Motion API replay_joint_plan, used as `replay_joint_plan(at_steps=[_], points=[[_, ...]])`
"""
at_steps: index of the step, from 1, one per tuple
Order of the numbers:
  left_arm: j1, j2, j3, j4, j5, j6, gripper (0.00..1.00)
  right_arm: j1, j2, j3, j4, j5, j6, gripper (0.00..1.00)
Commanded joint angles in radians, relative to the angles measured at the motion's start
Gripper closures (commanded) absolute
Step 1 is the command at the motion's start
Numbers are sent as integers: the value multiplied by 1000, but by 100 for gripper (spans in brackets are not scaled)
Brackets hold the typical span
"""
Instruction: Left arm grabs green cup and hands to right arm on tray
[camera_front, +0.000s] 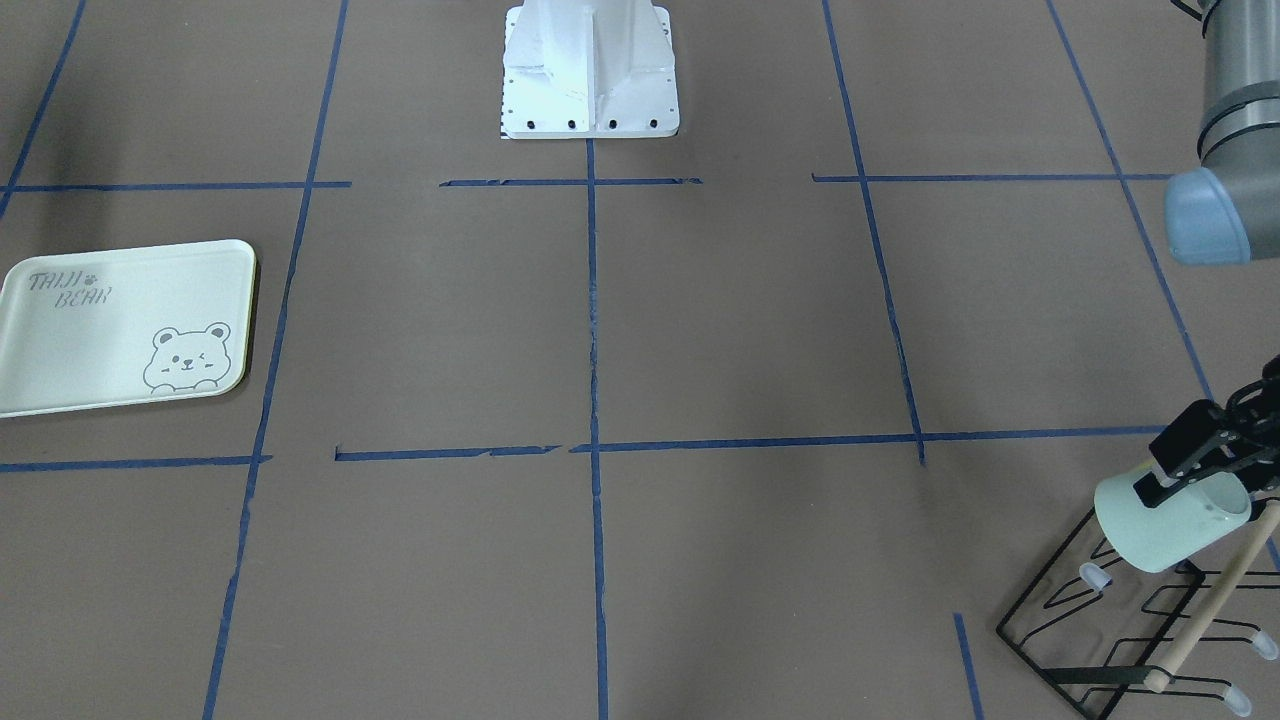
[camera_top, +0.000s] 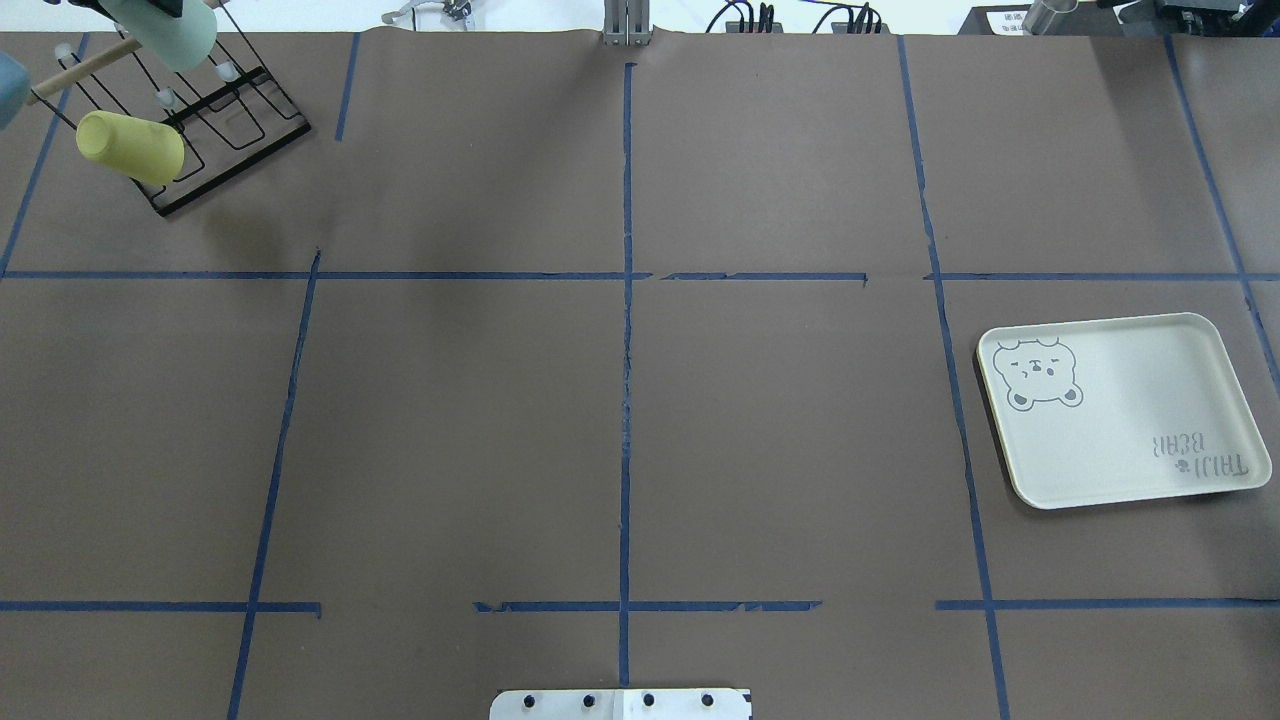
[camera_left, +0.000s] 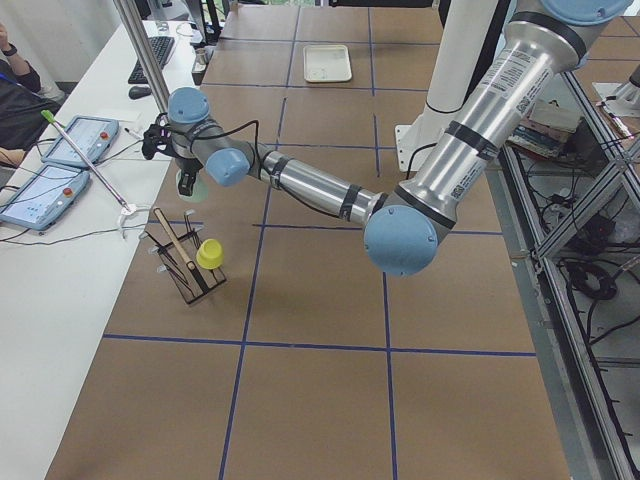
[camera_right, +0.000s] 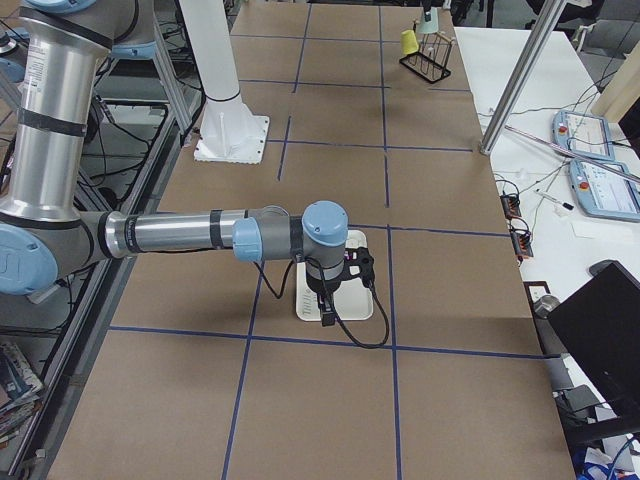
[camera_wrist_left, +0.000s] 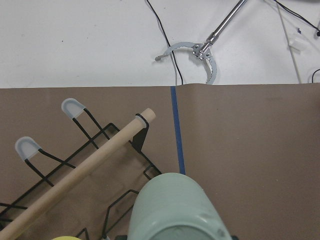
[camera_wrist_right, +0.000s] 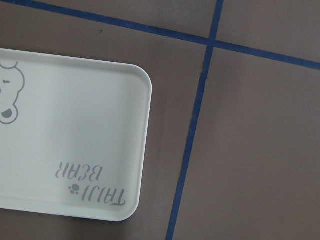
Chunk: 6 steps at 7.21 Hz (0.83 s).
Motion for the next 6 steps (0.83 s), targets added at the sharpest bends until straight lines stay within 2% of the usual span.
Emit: replay_joint_plan(at_steps=[1, 2, 4, 5, 6], points=[[117, 56, -101, -116, 98, -273, 65, -29, 42, 2, 53, 119, 145, 0], [186, 58, -135, -148, 164, -385, 65, -71, 43, -2, 195, 119, 293, 0], [280, 119, -281, -153, 171, -529, 65, -226, 60, -6, 554, 108, 706, 0], [340, 143, -361, -154, 173, -620, 65, -303, 112, -6, 680, 90, 915, 0], [384, 150, -400, -201, 173, -730, 65, -390, 172, -6, 789, 32, 1116, 0]])
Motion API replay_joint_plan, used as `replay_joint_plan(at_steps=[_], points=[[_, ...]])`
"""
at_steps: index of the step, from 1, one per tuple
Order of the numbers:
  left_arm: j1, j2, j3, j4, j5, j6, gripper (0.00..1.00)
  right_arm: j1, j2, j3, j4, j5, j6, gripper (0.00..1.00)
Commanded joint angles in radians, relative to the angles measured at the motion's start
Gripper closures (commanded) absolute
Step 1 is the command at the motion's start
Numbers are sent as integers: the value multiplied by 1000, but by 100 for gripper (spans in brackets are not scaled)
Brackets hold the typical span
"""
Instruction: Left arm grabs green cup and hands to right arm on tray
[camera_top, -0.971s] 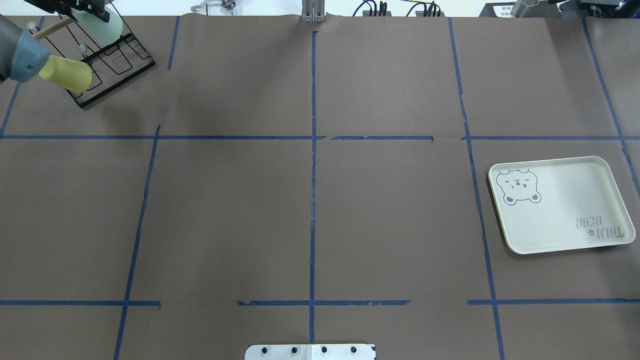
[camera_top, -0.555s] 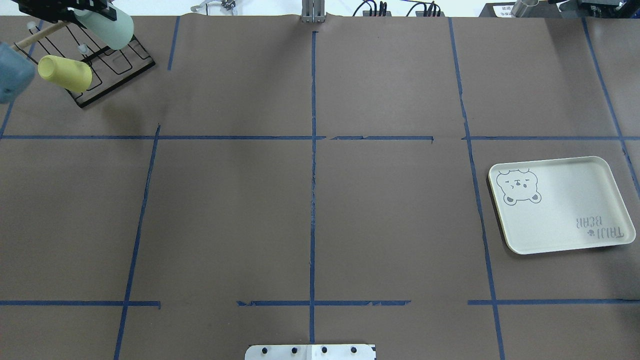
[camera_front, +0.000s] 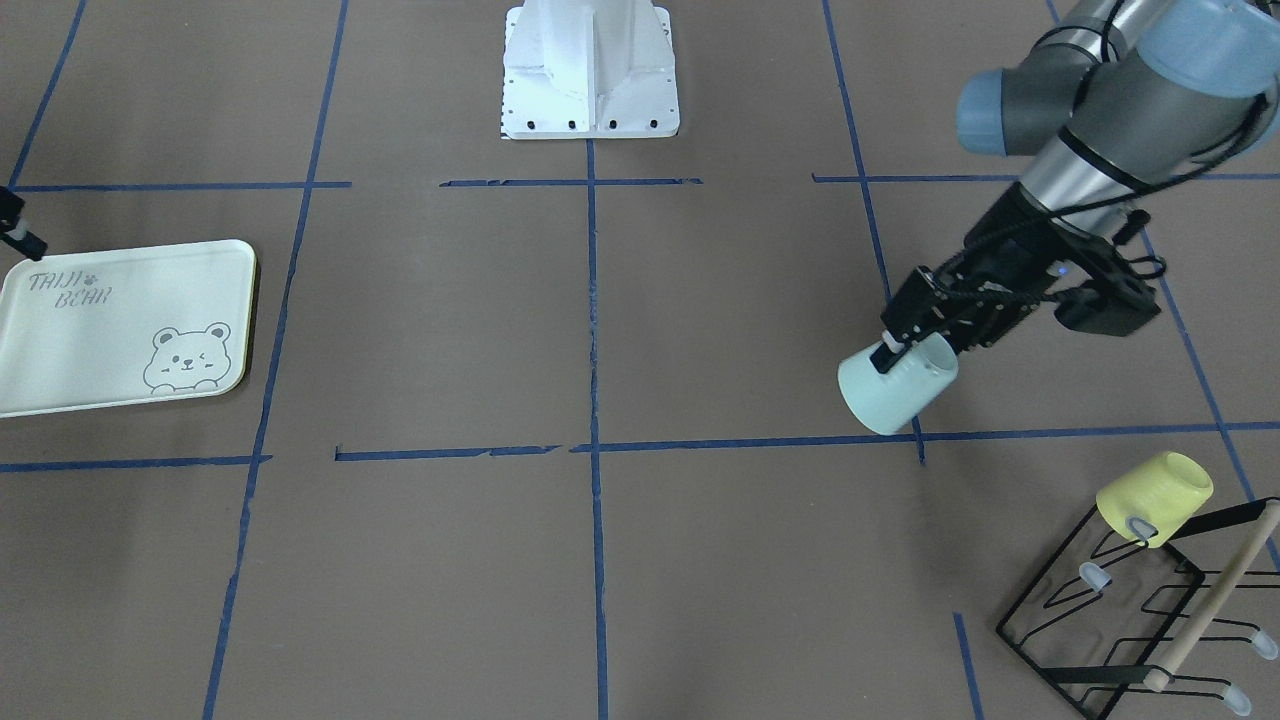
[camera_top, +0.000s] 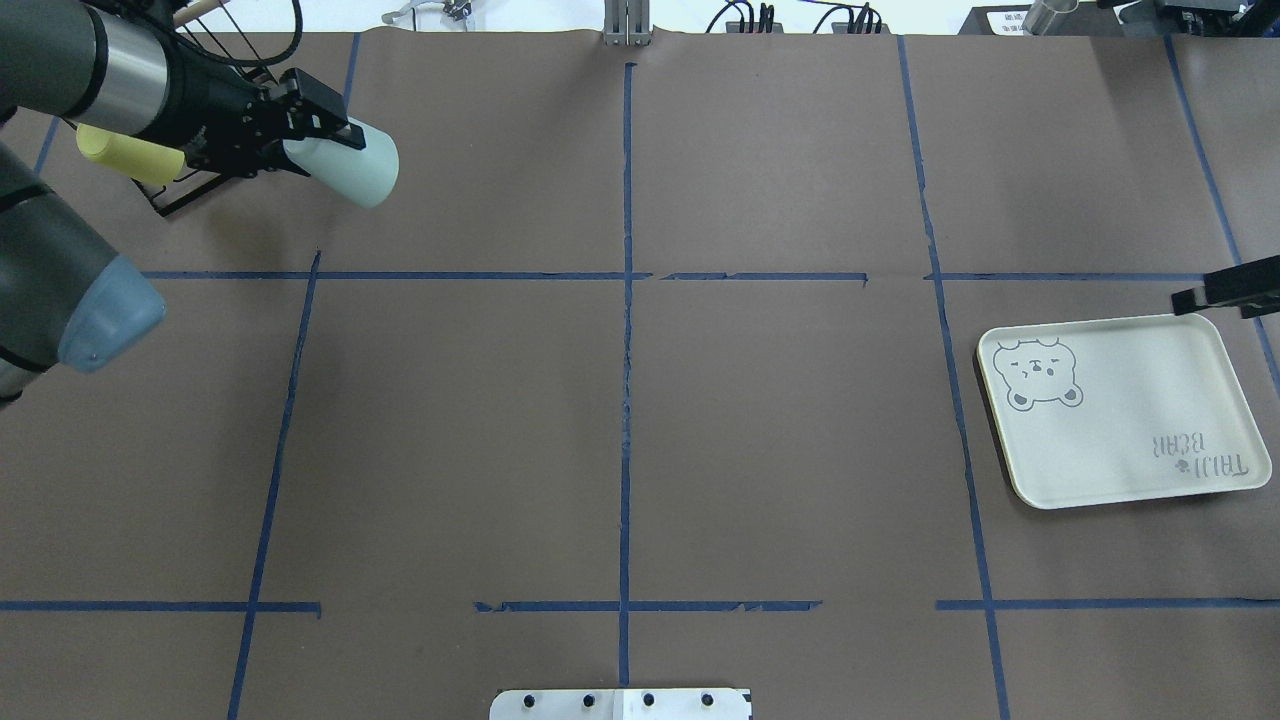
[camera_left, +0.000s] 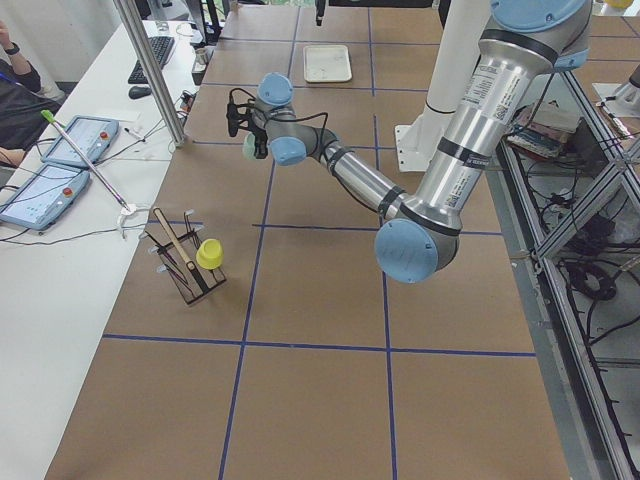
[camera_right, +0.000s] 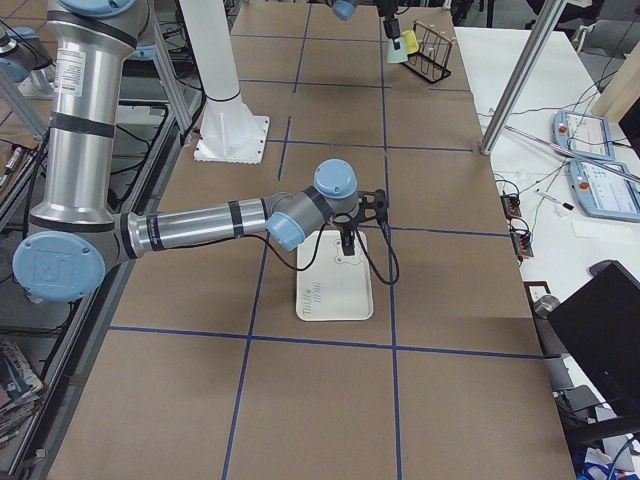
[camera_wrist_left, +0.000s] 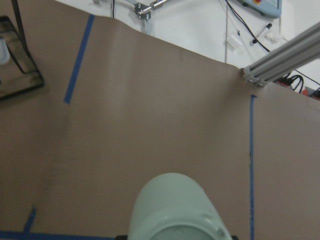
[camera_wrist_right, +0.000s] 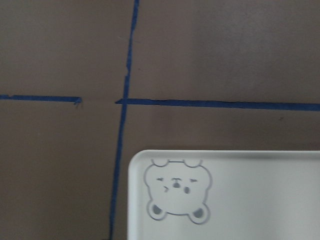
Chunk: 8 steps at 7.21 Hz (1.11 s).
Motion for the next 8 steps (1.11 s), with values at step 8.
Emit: replay_joint_plan(at_steps=[8], points=[[377, 38, -43, -749, 183, -574, 65, -703, 252, -13, 1110, -702, 1004, 0]])
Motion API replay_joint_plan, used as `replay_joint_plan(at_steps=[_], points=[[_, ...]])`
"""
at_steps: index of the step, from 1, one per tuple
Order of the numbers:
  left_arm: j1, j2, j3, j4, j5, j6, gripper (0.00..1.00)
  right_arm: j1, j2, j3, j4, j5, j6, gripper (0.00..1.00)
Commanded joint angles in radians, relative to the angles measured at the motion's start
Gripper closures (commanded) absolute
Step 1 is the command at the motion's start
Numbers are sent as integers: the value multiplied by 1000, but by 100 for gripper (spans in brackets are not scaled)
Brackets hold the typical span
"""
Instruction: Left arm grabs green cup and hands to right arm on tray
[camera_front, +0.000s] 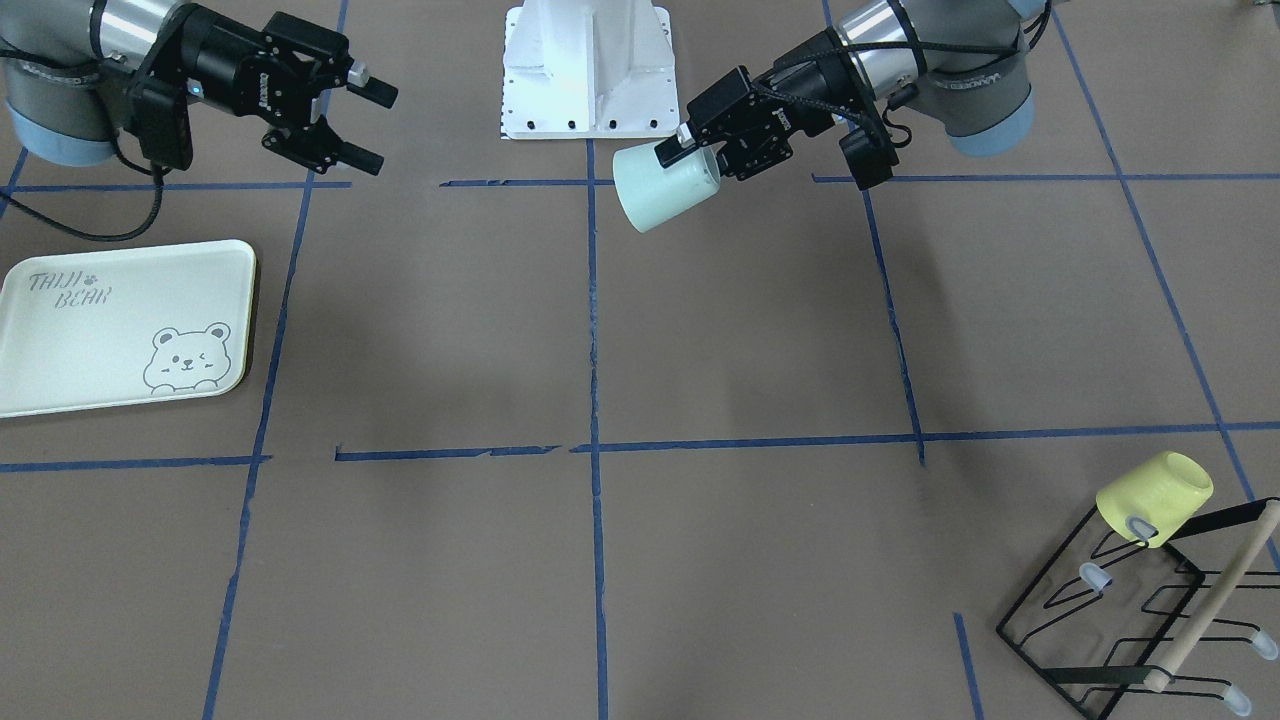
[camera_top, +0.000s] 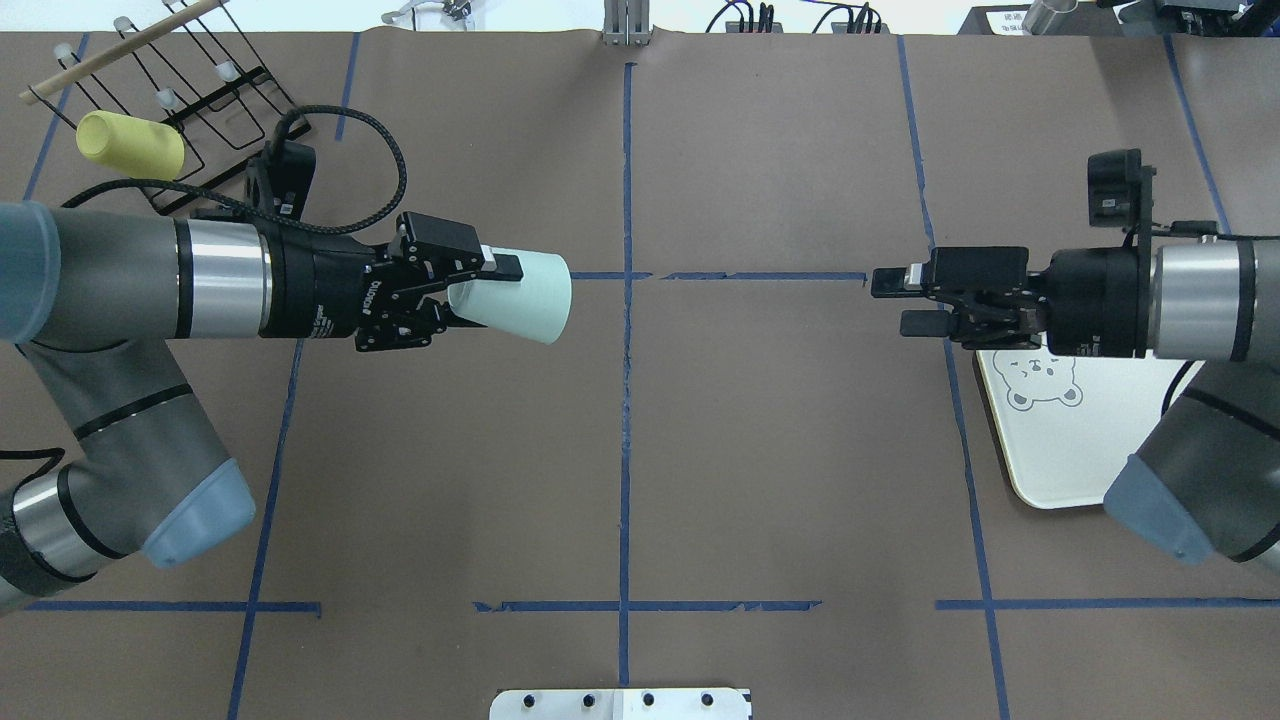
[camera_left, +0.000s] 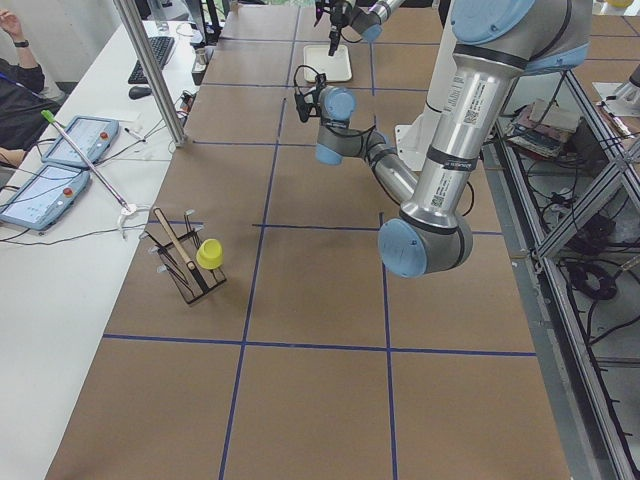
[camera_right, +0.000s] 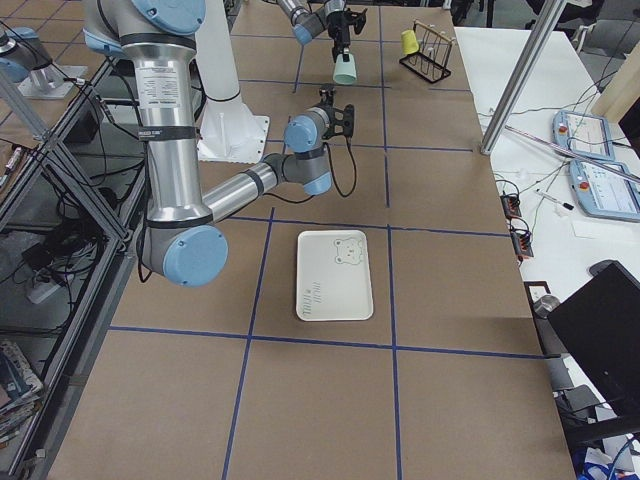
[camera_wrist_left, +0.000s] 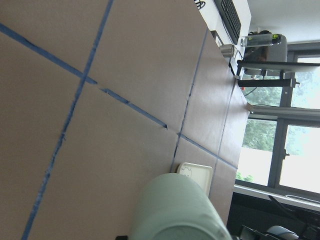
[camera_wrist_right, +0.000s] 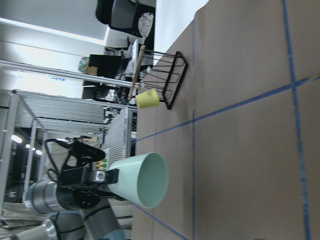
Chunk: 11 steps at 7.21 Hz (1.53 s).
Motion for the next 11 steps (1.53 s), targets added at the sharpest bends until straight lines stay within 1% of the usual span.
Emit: replay_joint_plan(at_steps=[1, 2, 3, 4, 5, 8, 10, 11], points=[[51, -1, 10, -139, 5, -9, 65, -209, 76, -14, 149, -260, 13, 0], [59, -6, 7, -158, 5, -11, 66, -245, 144, -25, 148, -303, 15, 0], [62, -8, 7, -187, 7, -25, 66, -258, 161, -33, 148, -314, 15, 0], [68, -11, 7, -222, 5, -93, 66, -259, 163, -34, 145, -314, 13, 0], [85, -15, 7, -236, 5, -100, 66, -259, 163, -40, 139, -316, 11, 0], [95, -43, 10, -236, 7, -126, 66, -261, 186, -48, 133, -325, 13, 0], [95, -44, 19, -236, 7, -126, 66, -261, 241, -86, 130, -339, 15, 1], [102, -44, 18, -236, 7, -126, 66, -261, 262, -91, 96, -347, 15, 1]])
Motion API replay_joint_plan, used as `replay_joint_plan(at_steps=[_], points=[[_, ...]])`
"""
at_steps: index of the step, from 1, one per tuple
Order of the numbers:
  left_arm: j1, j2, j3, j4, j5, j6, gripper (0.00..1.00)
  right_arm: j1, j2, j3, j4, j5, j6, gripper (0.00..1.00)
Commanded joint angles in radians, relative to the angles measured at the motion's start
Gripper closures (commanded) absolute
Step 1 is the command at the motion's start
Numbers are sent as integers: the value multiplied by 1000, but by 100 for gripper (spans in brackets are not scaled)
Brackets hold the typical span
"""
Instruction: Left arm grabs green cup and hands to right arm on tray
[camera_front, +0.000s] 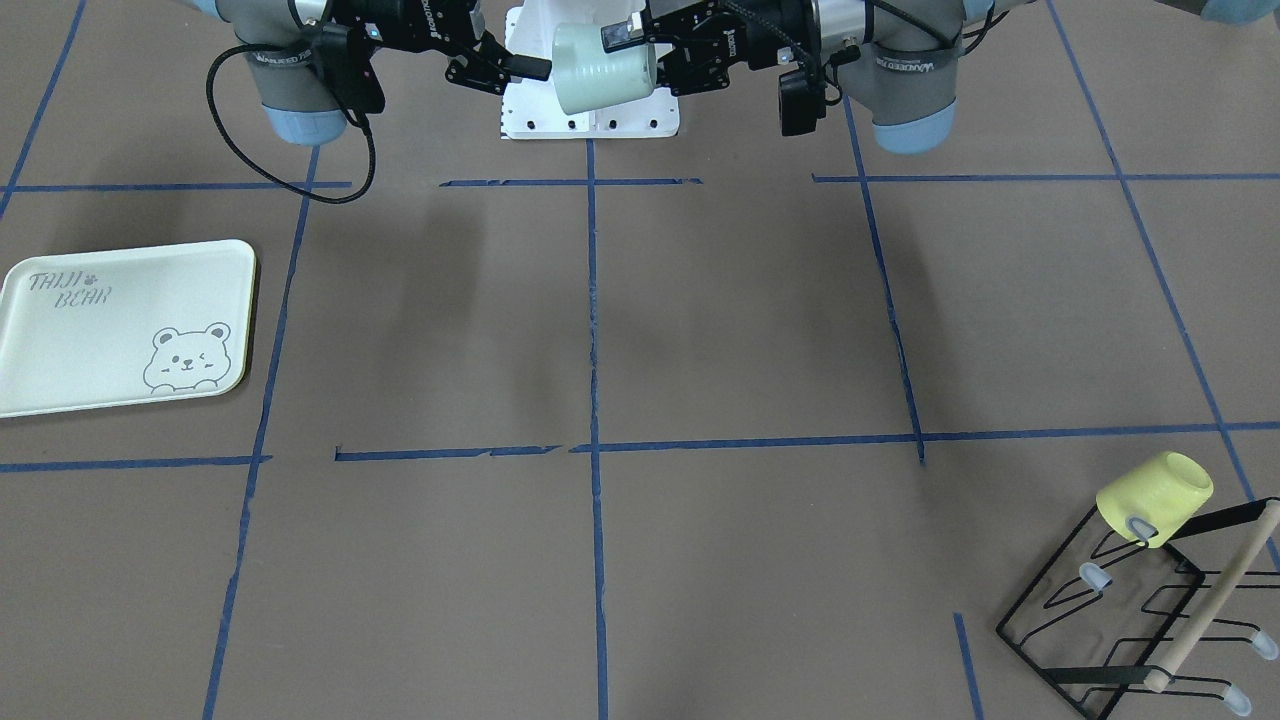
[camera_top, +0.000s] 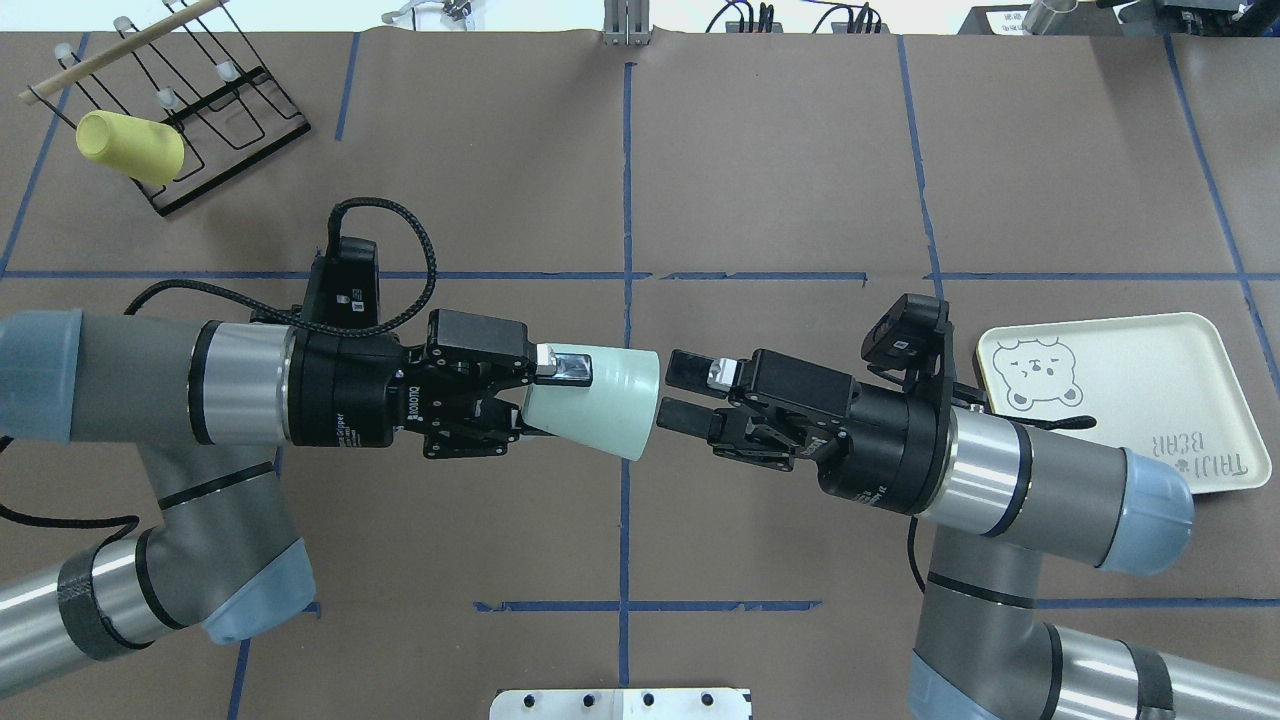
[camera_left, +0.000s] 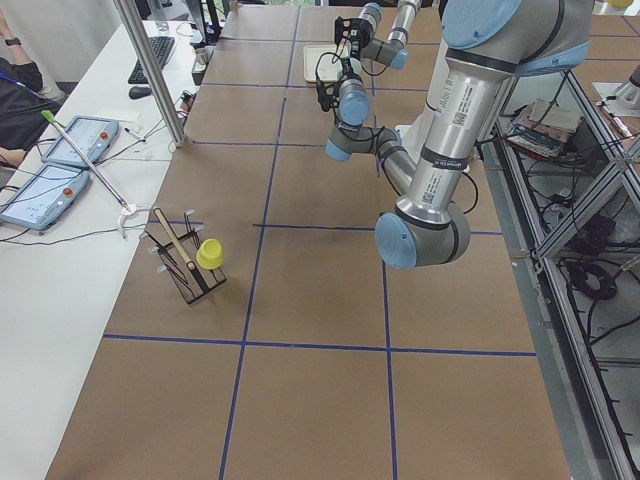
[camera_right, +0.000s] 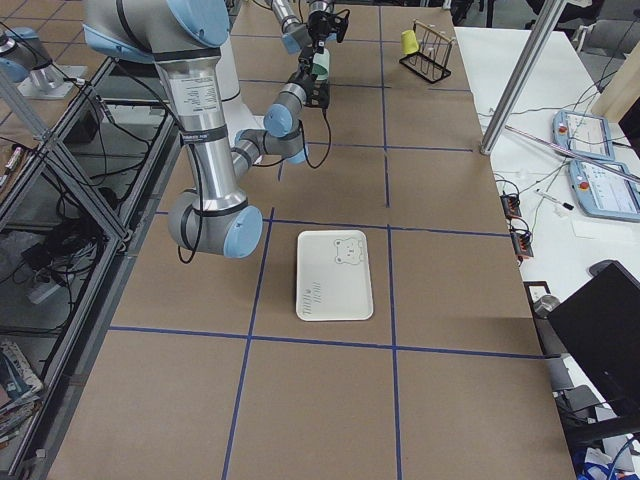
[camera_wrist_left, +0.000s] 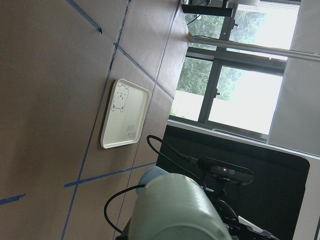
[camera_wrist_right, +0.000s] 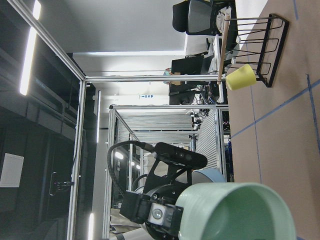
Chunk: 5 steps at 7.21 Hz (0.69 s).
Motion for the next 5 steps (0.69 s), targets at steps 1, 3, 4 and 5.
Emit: replay_joint_plan(at_steps=[1, 3, 4, 5], points=[[6, -1, 1, 0, 0, 0, 66, 0, 35, -13, -31, -13, 0, 2], [9, -1, 1, 0, 0, -2, 66, 0, 38, -17, -33, -28, 6, 12], [7, -1, 1, 0, 0, -2, 66, 0, 38, -17, -33, -28, 9, 35], [7, -1, 1, 0, 0, -2, 66, 1, 38, -17, -31, -28, 8, 64]])
